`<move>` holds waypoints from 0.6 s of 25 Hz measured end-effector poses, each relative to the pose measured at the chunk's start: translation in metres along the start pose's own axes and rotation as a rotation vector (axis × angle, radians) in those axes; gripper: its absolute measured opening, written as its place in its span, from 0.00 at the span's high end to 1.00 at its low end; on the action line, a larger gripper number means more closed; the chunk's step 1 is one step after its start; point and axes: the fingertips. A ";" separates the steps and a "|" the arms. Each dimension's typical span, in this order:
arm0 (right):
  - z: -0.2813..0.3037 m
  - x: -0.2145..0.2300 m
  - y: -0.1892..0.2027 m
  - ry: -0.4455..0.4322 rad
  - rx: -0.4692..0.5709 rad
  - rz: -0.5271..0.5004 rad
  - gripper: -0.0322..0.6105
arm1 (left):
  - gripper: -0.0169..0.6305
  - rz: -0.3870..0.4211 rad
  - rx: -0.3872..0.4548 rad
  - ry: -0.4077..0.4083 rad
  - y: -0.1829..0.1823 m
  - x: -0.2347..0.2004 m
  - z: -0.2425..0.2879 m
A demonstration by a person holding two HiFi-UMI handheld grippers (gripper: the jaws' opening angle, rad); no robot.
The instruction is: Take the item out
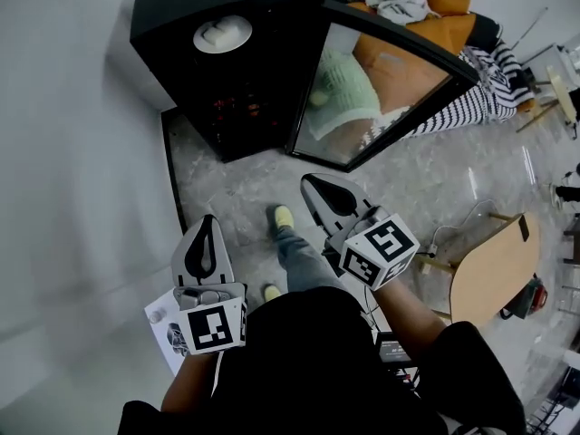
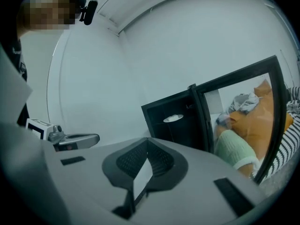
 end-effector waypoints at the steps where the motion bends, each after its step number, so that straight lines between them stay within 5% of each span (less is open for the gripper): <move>1: 0.007 0.008 0.000 -0.001 -0.004 0.006 0.94 | 0.96 0.001 -0.010 0.004 0.003 -0.001 0.011; 15: 0.087 0.088 -0.023 -0.063 -0.054 0.073 0.94 | 0.96 0.039 -0.072 -0.030 -0.013 -0.010 0.136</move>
Point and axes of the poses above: the fingertips, and each gripper's own axes: z forward along the fingers, x to its right, y out of its underside, and after that the axes turned 9 degrees about x, right-handed
